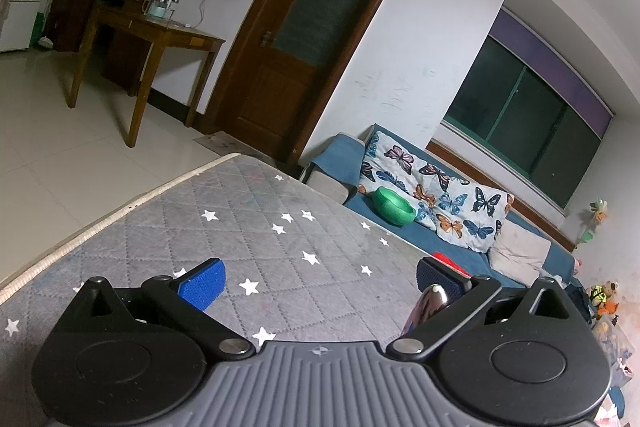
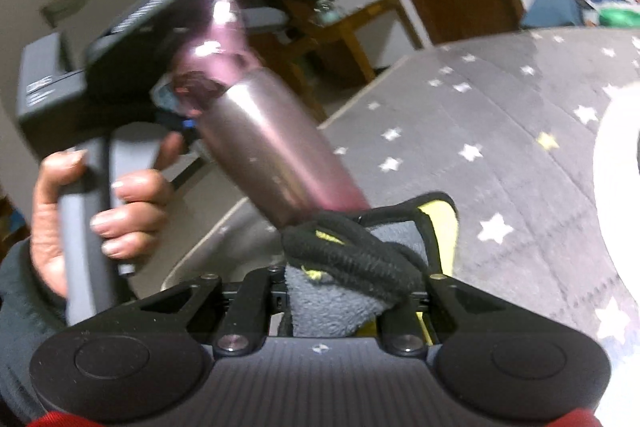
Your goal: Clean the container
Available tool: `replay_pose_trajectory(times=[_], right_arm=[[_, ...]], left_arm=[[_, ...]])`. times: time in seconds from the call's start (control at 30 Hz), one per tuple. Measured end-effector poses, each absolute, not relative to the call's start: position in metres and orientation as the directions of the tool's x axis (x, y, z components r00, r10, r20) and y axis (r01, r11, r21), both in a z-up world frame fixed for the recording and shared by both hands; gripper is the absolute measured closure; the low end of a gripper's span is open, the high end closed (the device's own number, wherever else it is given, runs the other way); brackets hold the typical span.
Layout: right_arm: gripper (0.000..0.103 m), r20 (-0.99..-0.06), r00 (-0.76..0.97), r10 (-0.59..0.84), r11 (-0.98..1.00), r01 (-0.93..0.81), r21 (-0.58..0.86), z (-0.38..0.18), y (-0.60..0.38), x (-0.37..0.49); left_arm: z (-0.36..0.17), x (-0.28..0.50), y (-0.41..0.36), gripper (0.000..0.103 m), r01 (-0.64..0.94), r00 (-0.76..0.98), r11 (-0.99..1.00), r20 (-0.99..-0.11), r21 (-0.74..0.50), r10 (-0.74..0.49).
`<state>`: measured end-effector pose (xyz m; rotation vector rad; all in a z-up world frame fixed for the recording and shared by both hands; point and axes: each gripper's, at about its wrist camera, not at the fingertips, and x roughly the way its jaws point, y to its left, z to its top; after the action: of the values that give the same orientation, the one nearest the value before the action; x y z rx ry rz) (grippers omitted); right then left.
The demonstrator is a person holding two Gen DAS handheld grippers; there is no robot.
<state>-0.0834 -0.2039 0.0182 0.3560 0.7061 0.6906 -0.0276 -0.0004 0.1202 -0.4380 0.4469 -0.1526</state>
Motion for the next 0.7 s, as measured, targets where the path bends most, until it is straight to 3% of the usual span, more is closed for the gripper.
replay_pose_trajectory(times=[0.2,0.47,0.7], right_arm=[[0.087,-0.414,0.559,0.719,0.69,-0.5,0.523,0.041,-0.208,-0.102],[0.087,-0.281,0.569,0.773,0.634,-0.675,0.378,0.099,-0.191,-0.137],[0.087,-0.347,0.562,0.751,0.658,-0.684,0.316,0.085,-0.173,-0.146]], left_arm=[[0.12,-0.027,0.002,0.0,0.048,0.892,0.895,-0.384,-0.443,-0.238],[0.118,-0.026,0.002,0.0,0.05,0.892,0.894,-0.383,-0.445,-0.24],[0.117,-0.026,0.004,0.0,0.054,0.892,0.895,-0.381,-0.444,-0.243]])
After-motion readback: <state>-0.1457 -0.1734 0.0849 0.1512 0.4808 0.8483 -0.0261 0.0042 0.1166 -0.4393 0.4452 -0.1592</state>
